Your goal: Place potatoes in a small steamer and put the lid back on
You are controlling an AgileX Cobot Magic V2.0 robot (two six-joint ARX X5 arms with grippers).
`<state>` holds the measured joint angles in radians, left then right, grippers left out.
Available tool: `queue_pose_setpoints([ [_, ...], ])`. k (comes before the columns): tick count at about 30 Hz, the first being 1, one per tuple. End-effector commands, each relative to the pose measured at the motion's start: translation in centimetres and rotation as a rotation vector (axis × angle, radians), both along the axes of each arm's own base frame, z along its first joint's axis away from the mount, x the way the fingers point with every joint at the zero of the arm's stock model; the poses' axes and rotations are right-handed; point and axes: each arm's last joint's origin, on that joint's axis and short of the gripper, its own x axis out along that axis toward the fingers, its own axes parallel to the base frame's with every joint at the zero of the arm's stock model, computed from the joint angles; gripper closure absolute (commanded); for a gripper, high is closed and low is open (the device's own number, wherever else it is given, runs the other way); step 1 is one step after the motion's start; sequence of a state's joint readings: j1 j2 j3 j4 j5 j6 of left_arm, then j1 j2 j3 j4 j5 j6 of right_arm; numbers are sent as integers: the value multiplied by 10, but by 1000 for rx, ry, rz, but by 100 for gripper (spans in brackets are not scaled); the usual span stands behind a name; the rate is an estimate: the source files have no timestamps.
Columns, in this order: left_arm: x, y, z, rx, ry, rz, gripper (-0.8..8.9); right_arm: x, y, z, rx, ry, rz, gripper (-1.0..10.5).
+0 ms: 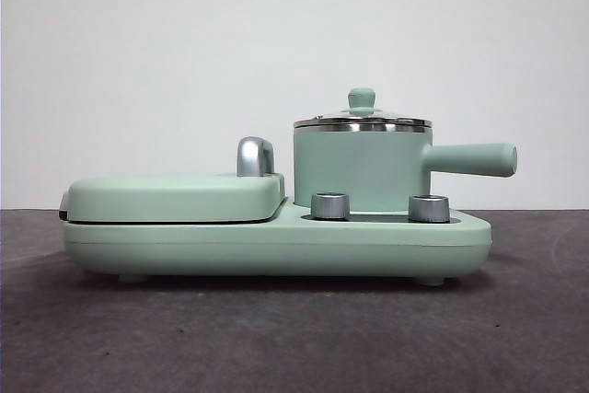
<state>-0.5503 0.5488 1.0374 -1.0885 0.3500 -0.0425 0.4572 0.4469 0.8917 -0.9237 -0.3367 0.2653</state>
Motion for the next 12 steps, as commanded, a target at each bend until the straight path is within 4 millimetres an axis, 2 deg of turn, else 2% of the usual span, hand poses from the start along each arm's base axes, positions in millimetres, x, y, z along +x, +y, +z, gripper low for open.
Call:
queue_pose_setpoints([
  [1, 0, 0, 4, -12, -14, -4, 808, -1, 0, 4, 1, -28, 7, 927],
  [7, -5, 7, -2, -31, -51, 59, 808, -1, 0, 4, 1, -28, 7, 927],
  [12, 1, 14, -30, -63, -133, 225, 807, -1, 0, 4, 1, -28, 8, 927],
])
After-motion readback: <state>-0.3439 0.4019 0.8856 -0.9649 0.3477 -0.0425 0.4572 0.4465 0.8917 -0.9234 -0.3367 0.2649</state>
